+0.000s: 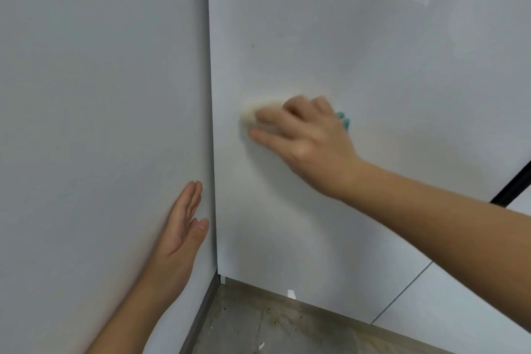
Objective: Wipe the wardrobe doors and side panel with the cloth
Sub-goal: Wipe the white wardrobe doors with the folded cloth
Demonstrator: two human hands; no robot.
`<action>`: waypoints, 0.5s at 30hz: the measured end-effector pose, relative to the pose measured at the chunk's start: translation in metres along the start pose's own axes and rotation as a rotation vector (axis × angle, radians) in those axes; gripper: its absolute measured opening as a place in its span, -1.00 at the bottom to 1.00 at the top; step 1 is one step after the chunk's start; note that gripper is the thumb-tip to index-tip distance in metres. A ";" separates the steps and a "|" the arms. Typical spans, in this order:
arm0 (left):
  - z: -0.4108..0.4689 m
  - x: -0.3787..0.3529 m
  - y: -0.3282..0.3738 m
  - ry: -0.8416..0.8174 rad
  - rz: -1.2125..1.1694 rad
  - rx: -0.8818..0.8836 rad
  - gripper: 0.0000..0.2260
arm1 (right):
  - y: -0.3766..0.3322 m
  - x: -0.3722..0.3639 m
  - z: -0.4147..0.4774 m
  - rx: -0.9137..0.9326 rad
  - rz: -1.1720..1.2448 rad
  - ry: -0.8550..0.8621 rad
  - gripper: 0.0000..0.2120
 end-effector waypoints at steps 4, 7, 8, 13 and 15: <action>0.001 0.001 0.002 0.006 0.011 -0.002 -0.51 | -0.048 -0.025 -0.041 0.161 0.076 -0.177 -0.72; 0.000 0.000 0.002 0.006 0.024 -0.008 -0.53 | -0.057 -0.031 -0.055 0.239 0.060 -0.221 -0.65; 0.000 0.000 0.002 0.007 0.027 -0.005 -0.55 | -0.054 -0.031 -0.054 0.262 0.049 -0.231 -0.66; 0.000 0.000 0.001 -0.002 0.017 -0.004 -0.53 | -0.010 -0.006 -0.003 0.190 -0.024 -0.109 -0.75; -0.001 0.000 0.001 -0.008 0.015 -0.006 -0.50 | 0.018 0.008 0.025 0.101 -0.094 0.014 -0.75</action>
Point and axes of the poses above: each hand's wrist, its own z-axis towards the middle knuckle, its own x-axis out of the back of the hand, y = z × x, the point moved 6 cm from there along z, towards the middle knuckle, and after that the axes turned 9 degrees about y, right-handed, at the moved point
